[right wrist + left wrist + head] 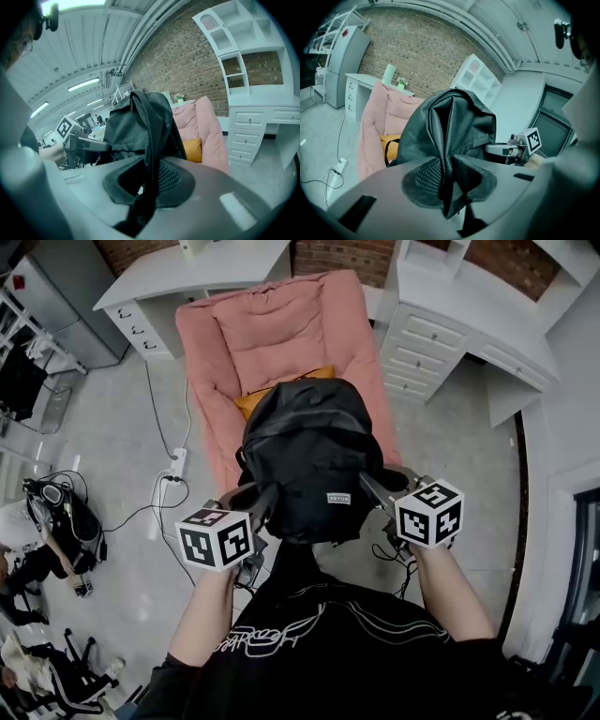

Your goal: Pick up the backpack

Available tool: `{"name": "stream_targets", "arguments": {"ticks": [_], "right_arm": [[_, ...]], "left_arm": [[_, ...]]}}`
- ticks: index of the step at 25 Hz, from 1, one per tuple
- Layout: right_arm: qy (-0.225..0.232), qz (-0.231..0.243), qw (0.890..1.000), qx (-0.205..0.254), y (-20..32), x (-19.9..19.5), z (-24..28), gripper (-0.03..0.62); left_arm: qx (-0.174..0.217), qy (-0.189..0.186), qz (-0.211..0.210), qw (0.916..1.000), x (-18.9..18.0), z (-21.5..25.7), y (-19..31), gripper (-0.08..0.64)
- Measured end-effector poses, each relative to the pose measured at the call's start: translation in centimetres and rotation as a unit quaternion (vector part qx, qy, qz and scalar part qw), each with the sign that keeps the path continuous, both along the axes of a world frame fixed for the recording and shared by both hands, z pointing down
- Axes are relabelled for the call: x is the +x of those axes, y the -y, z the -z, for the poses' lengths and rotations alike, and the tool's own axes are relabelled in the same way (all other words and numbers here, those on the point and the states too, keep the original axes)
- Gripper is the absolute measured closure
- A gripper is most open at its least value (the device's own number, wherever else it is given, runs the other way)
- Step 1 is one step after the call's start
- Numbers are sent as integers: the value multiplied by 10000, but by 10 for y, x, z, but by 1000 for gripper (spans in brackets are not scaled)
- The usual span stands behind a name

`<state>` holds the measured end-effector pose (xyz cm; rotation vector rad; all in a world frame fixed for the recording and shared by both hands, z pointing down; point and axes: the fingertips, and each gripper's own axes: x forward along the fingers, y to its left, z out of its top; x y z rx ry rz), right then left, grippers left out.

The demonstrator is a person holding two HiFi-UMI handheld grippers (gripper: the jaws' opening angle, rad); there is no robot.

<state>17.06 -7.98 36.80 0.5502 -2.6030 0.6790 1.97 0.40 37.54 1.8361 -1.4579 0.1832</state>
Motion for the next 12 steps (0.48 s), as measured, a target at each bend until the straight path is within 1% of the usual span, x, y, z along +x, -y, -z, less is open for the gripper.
{"name": "stream_targets", "arguments": {"ticks": [6,9,12], "right_arm": [[187,-51,9997,139,-23,15,41,546],[228,4,9995,228,-34,18,58,546],[283,9,9990,359,-39,24,70,548]], "left_arm": [[266,160,-14,9995,15,44,-26,495],[348,143,26,9993,18,59,-37,495],[438,221,4,9988,24,72,-42,495]]}}
